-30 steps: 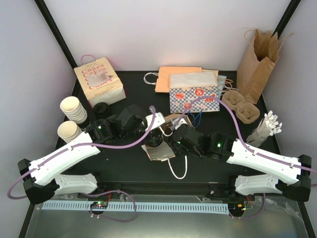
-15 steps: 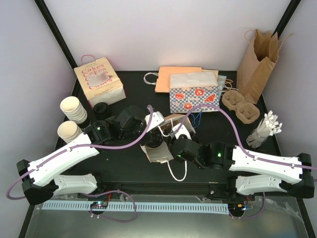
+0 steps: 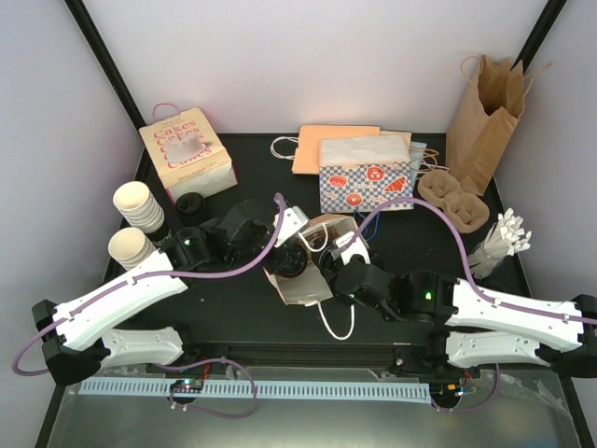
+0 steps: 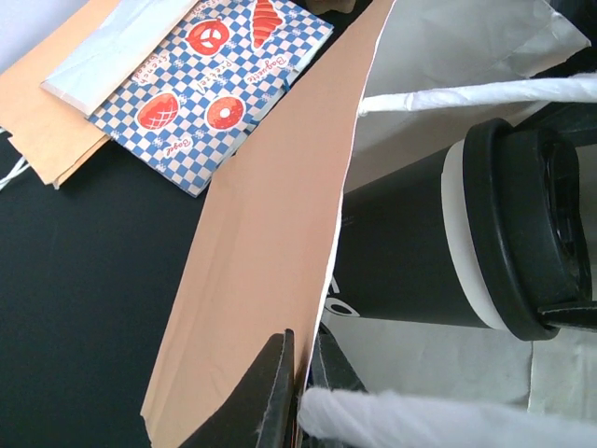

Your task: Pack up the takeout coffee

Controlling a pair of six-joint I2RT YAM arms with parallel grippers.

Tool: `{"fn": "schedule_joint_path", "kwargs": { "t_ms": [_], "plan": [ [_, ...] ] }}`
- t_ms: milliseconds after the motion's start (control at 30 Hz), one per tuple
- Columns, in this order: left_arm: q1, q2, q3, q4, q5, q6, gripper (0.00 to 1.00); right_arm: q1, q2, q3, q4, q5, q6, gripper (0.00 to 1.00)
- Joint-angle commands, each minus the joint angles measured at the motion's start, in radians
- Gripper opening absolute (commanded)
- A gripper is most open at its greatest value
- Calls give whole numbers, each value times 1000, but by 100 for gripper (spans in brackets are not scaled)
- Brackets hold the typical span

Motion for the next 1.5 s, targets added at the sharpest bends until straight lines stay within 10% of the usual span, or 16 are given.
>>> {"fn": "schedule_joint_path", "kwargs": {
  "t_ms": [0,567,1233,1467],
  "plan": [
    [-5,-1,4,30,9,-53,8,12,-19,-18,24,13,21,65],
    [-4,-56,32,86,103,-45,56,12,-36,-47,32,20,41,65],
    [-4,0,67,237,195,-80,56,13,-47,-37,27,29,46,65],
    [-1,24,98,240,61,-180,38,13,-53,-31,3,38,51,65]
  ]
}}
